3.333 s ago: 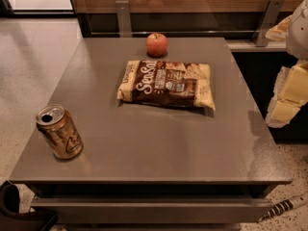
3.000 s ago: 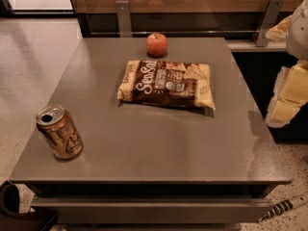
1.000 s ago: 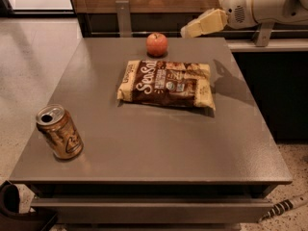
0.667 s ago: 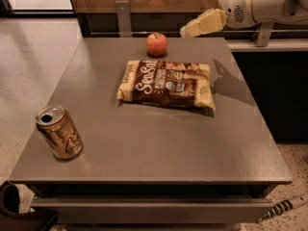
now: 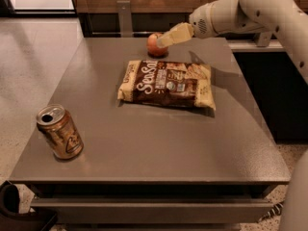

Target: Move apple near orange can

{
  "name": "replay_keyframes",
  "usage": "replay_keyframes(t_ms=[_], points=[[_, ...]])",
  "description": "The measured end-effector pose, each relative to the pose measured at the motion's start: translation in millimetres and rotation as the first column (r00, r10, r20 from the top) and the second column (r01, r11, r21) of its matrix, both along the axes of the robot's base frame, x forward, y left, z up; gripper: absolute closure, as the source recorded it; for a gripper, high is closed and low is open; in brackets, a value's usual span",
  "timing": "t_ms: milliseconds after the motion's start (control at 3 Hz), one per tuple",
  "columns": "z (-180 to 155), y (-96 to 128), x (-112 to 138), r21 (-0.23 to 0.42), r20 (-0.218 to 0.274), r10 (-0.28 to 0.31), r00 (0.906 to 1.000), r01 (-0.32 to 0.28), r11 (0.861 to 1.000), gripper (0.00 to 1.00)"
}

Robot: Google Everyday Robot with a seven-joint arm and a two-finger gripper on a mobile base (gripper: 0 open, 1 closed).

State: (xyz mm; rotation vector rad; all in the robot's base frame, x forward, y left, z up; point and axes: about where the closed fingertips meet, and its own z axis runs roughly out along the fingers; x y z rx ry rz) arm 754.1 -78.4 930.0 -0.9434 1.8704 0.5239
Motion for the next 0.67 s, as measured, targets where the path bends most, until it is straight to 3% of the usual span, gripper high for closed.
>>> replay_keyframes(t_ms=[333,667], points=[[-26.7,22.3,29.6,-0.004,-0.02,-0.001,0.9998,0.001,1.0,0.0],[-44.1,28.8,55.5,0.022,-0.018,-0.017,0.9997,0.018,1.0,0.0]])
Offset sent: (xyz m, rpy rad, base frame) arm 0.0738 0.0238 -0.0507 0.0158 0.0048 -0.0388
